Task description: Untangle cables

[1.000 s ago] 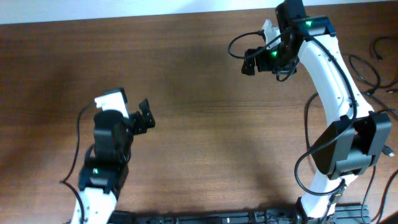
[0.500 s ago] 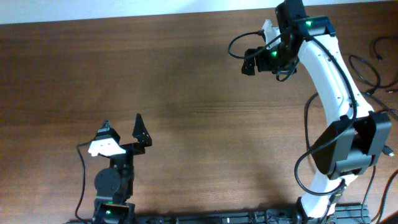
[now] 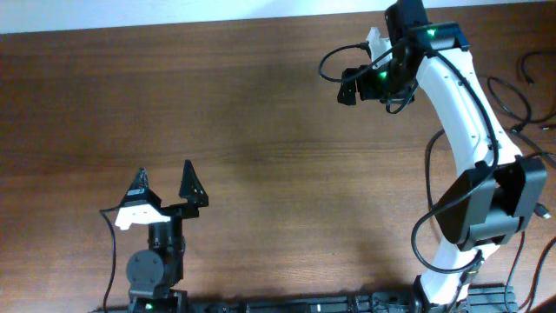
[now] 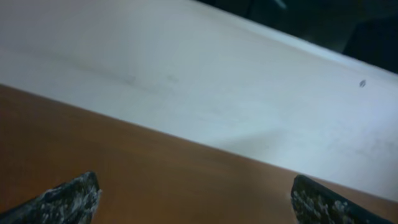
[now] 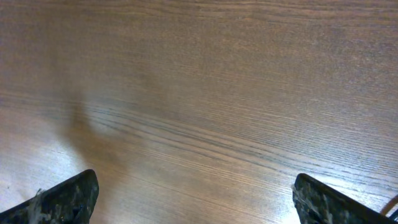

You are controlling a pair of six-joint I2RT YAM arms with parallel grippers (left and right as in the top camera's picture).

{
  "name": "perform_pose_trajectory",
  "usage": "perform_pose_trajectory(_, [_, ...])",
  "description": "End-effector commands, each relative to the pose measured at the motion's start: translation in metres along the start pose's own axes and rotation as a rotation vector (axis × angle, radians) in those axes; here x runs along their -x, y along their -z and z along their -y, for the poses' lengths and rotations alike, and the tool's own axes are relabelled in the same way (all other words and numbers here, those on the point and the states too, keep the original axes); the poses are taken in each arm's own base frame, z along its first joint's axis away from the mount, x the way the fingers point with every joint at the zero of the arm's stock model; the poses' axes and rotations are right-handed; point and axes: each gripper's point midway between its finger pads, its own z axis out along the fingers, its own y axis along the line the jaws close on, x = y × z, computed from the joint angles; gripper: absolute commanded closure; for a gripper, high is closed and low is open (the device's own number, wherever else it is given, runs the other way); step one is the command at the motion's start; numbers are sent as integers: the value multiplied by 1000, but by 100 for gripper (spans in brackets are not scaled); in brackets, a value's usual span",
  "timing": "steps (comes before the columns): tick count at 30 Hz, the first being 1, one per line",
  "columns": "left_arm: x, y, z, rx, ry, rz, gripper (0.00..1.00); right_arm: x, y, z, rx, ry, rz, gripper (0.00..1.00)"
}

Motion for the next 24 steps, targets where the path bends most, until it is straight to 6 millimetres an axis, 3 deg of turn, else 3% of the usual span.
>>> perform_pose_trajectory(1, [10,5,-1,4,-1,43,1,4,5,-1,-8,14,18,1])
perform_pose_trajectory(6, [4,11,-5,15,-6,18,1,4,5,-1,-8,14,18,1])
perform_pose_trajectory(17, [-20,24,-40,154,-127,-81,1,4,5,-1,-8,14,18,1])
perform_pose_trajectory(24, [-19,24,-43,152,-260,-89,1,4,5,-1,-8,14,18,1])
